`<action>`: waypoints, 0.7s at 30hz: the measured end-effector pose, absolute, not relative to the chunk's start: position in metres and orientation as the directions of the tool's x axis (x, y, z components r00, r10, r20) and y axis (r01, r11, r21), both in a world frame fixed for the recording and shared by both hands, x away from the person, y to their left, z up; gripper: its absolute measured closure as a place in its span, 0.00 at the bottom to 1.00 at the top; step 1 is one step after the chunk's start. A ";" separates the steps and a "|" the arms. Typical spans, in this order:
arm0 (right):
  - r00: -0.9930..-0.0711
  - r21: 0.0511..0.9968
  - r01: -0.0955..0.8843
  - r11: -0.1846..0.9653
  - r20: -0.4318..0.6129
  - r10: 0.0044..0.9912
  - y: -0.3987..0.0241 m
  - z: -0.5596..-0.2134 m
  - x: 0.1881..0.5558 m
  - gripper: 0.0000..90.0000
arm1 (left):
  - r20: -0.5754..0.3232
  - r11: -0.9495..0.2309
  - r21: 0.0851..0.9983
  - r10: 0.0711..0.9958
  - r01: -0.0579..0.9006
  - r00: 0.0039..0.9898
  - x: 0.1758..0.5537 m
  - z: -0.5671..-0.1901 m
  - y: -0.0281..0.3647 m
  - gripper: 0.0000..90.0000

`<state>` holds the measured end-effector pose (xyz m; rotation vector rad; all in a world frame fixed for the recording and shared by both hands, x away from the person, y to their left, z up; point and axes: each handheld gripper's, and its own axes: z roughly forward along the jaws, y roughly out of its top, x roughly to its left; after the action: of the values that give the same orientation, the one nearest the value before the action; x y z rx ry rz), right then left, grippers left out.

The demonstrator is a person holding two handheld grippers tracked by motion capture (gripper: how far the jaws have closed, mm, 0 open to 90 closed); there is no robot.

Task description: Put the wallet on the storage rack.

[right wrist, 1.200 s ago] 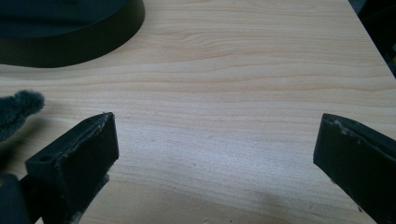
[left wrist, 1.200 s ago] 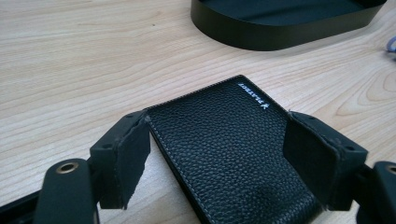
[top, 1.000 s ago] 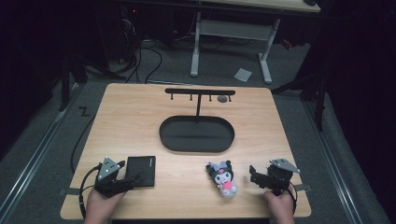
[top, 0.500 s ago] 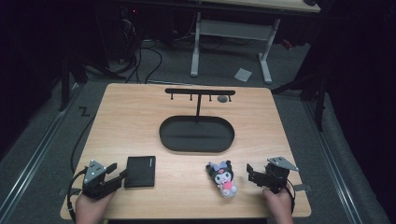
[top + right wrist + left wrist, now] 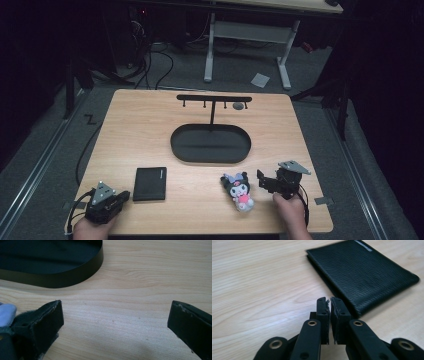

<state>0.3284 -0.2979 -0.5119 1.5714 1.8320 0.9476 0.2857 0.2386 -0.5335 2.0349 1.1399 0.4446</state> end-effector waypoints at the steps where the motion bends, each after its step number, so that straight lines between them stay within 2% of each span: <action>1: -0.171 0.793 0.605 0.071 0.042 0.984 -0.298 -0.512 0.328 0.00 | -0.051 -0.335 0.749 0.831 0.572 0.554 0.285 -0.534 0.236 0.95; 21: -0.124 0.790 0.613 0.019 0.073 0.990 -0.322 -0.515 0.306 0.00 | -0.038 -0.450 0.746 0.708 0.491 0.705 0.299 -0.532 0.185 0.93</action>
<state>0.3060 -0.3223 -0.5145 1.6341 1.7860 0.9502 0.2990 0.1850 -0.5317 2.1402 0.9098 0.3590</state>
